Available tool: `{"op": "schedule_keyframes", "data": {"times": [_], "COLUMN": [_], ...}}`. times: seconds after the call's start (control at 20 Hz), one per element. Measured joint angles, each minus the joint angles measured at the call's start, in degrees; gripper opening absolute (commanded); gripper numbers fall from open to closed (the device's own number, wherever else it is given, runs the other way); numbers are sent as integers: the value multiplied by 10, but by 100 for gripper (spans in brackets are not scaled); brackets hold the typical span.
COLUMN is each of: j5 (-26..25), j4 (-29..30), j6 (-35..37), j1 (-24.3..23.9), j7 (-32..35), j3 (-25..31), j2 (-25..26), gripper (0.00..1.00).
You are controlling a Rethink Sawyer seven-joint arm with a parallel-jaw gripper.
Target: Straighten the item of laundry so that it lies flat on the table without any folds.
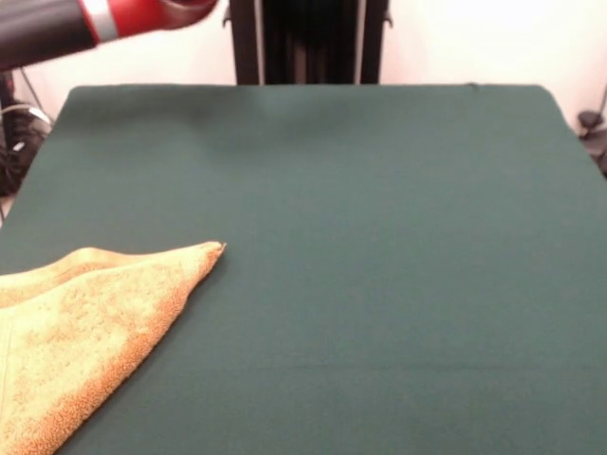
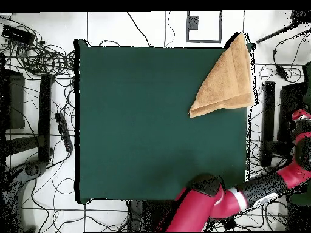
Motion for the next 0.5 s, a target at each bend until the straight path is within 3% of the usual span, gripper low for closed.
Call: {"op": "schedule_keyframes", "data": {"times": [0.5], "j5": [36], "j4": [-99], "j6": [43], "j1": [43], "j7": [-11], "j3": [-18], "j2": [134], "gripper": [0]}}
